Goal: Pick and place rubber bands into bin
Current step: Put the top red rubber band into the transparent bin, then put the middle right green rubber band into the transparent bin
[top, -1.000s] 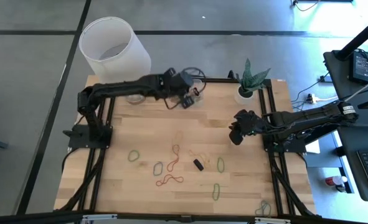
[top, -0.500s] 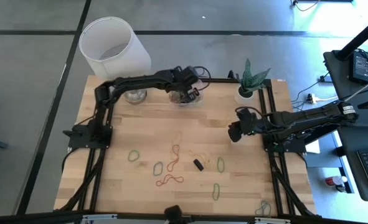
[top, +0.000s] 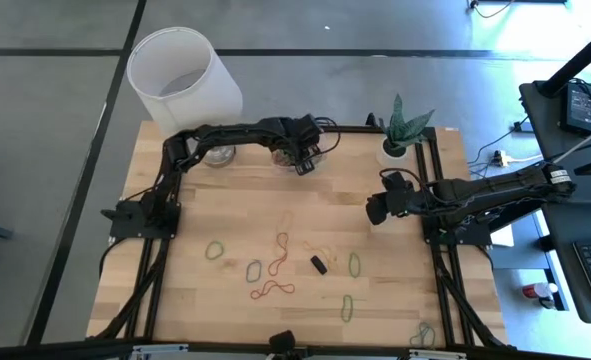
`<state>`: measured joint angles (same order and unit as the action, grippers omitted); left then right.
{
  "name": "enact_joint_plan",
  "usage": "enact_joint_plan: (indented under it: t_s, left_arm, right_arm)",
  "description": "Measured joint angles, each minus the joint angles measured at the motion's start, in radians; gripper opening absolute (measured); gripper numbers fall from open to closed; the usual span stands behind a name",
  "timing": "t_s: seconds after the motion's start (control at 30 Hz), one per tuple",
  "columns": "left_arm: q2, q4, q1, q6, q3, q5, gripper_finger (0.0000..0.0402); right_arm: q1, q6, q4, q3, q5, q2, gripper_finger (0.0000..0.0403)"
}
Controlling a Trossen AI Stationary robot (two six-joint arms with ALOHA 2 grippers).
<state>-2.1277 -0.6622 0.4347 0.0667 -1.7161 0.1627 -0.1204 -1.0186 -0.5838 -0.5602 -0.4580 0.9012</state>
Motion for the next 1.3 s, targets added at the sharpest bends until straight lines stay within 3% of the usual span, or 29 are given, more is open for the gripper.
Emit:
enact_joint_plan:
  t_s: [0.3,0.5,0.73,1.03,1.3]
  left_arm:
    - [0.004,-0.136,-0.003,-0.008,-0.073,0.044,0.0133]
    - [0.012,-0.265,-0.019,-0.024,-0.197,0.061,0.0145]
    - [0.046,-0.375,-0.072,-0.177,-0.275,0.025,0.0118]
    - [0.113,-0.393,-0.243,-0.269,-0.221,-0.007,0.0008]
    - [0.122,-0.496,-0.425,-0.422,-0.067,0.140,0.0002]
  right_arm:
    - [0.000,0.022,-0.001,0.000,0.000,0.000,0.0110]
    - [0.000,0.031,0.000,0.000,0.000,0.000,0.0110]
    - [0.000,0.032,0.000,0.000,0.004,0.000,0.0110]
    - [0.000,0.023,0.007,0.000,0.008,0.000,0.0110]
    - [-0.034,0.029,0.134,-0.001,0.035,0.000,0.0080]
